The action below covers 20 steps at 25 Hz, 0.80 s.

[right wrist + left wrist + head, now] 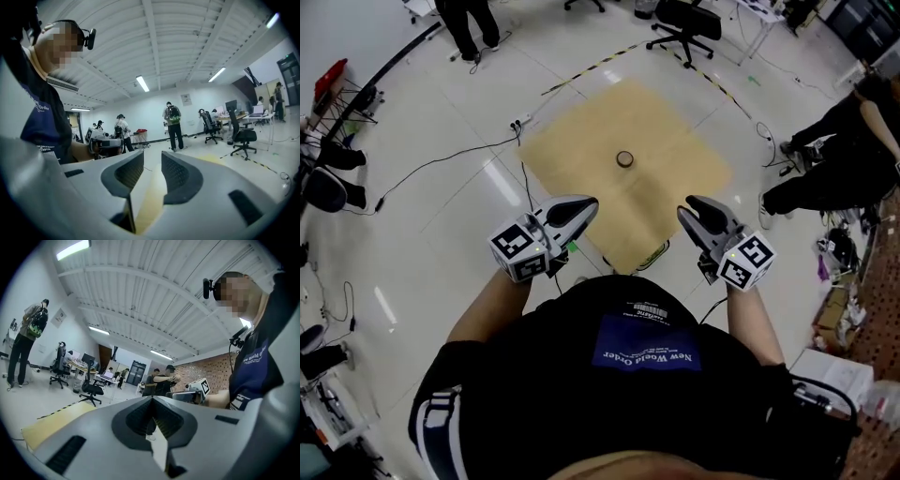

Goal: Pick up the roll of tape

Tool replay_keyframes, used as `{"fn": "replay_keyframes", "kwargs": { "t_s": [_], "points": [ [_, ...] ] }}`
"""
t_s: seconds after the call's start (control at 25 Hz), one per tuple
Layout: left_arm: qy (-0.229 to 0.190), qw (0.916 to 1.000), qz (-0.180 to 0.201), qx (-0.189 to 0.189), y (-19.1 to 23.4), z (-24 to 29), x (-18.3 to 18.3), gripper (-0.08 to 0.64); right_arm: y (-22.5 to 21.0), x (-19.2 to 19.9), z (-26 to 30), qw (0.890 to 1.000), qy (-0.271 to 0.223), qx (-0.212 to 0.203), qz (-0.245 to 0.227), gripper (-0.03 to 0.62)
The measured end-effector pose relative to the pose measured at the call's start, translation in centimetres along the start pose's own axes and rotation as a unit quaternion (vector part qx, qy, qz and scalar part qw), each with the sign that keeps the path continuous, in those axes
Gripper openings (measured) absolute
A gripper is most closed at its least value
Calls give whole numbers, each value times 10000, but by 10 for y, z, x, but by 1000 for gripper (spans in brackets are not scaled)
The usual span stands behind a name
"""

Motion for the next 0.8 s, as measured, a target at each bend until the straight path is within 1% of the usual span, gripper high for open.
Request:
{"fn": "replay_keyframes", "kwargs": {
  "t_s": [0.08,0.12,0.24,0.32,0.36,0.48,0.6,0.68,0.8],
  "points": [
    [-74,9998,-154,-44,4,16,0,-8,-19,4,6,9998,127,-146,1,89],
    [-75,9998,-123,-125,7,25,0,-8,-32,6,9,9995,182,-250,18,100],
    [44,9991,158,-393,17,51,5,-8,-70,14,16,9980,349,-522,53,126],
    [106,9979,299,-560,24,62,12,-8,-93,22,27,9966,482,-670,6,160],
    [125,9973,283,-668,28,63,16,-8,-103,27,37,9955,570,-754,-40,185],
    [215,9951,78,-963,42,61,34,-8,-127,49,77,9916,852,-935,-255,258],
    [290,9937,-83,-1076,66,60,53,-8,-147,74,125,9877,1105,-1005,-461,305],
    [332,9931,-179,-1109,85,60,67,-8,-158,98,159,9835,1350,-1029,-629,318],
    [386,9925,-304,-1119,109,58,88,-8,-173,141,202,9759,1757,-986,-833,319]
  ]
}}
Point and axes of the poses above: the fingertips, and each gripper's own axes: z forward along the fingers, y to its left, x out of its underside, the point moved 6 cm from there along -z, backward along the fingers, and after that the axes turned 2 degrees about -y, right-handed, at the moved point
